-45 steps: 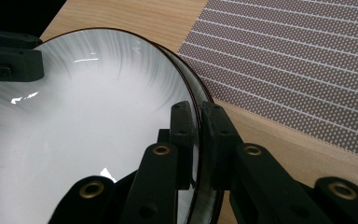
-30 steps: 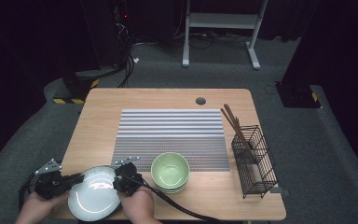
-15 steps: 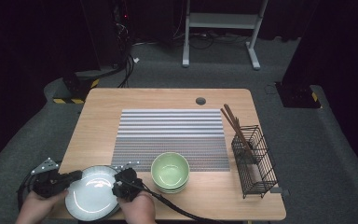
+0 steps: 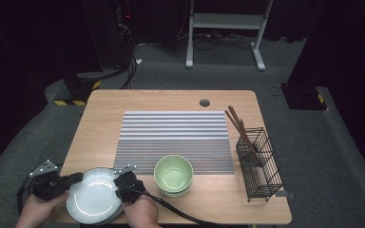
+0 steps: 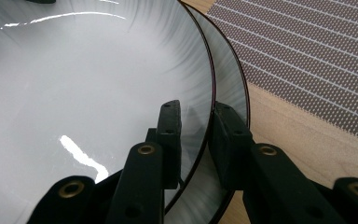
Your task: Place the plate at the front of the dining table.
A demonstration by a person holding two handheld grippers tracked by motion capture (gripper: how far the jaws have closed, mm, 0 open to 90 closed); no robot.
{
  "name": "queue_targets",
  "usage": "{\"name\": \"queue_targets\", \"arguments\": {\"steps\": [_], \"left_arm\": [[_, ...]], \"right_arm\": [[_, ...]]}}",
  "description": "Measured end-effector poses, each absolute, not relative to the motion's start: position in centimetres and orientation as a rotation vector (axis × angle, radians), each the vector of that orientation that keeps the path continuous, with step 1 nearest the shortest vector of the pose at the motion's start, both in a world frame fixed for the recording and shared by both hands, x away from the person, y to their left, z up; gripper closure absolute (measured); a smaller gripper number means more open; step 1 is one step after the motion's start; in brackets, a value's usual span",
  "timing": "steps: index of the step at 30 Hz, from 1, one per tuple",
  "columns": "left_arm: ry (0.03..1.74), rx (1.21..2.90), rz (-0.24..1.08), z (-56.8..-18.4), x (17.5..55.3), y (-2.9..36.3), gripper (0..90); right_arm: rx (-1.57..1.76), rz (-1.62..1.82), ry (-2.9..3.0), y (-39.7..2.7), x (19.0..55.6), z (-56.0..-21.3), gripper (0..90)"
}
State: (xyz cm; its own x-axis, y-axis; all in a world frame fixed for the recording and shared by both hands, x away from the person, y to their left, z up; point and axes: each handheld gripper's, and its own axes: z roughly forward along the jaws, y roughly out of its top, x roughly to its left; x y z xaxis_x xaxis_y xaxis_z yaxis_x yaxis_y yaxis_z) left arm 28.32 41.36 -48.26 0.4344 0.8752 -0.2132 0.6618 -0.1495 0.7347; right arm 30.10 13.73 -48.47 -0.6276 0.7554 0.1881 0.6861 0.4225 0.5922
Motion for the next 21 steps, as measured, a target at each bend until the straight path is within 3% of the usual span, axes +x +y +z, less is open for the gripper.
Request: {"name": "queue_targets", "arguments": {"steps": [21], "left_arm": [[1.319, 1.876, 0.341, -48.4, 28.7, 41.2, 79.4]], "right_arm": [[1.246, 1.027, 2.487, 14.5, 32.2, -48.0, 80.4]]}}
